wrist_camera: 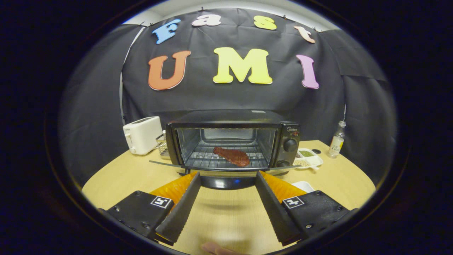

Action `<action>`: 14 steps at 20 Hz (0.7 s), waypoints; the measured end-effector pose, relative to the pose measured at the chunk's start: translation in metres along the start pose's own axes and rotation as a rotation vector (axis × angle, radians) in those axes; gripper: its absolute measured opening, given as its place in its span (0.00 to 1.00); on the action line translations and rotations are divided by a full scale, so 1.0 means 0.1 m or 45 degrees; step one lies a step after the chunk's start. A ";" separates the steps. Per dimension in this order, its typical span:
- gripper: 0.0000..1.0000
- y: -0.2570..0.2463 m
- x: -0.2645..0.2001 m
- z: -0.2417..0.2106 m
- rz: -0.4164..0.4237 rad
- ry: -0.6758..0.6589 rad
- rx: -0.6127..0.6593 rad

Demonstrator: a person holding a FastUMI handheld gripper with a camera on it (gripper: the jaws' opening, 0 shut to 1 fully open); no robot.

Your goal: Open the toaster oven, put the food inside, and close the toaster oven door.

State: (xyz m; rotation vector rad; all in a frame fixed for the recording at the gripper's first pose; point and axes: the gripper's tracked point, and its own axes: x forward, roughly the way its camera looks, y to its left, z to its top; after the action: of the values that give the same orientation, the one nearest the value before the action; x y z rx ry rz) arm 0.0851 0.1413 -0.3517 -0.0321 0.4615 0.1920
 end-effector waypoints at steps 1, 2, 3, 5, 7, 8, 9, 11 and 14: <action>0.99 0.00 0.03 0.06 0.003 -0.009 -0.003; 0.99 0.00 0.06 0.12 0.001 -0.018 -0.009; 0.99 -0.01 0.09 0.19 -0.003 -0.033 -0.016; 1.00 -0.01 0.16 0.32 -0.017 -0.057 -0.035; 1.00 0.00 0.25 0.44 -0.028 -0.077 -0.062; 1.00 0.00 0.29 0.51 -0.034 -0.091 -0.085; 1.00 -0.01 0.34 0.56 -0.041 -0.096 -0.110; 1.00 -0.07 0.43 0.64 -0.078 -0.094 -0.126; 1.00 -0.16 0.51 0.76 -0.132 -0.093 -0.142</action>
State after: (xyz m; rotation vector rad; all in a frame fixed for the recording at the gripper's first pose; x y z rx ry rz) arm 0.1664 0.1405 -0.3071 -0.1577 0.3745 0.1168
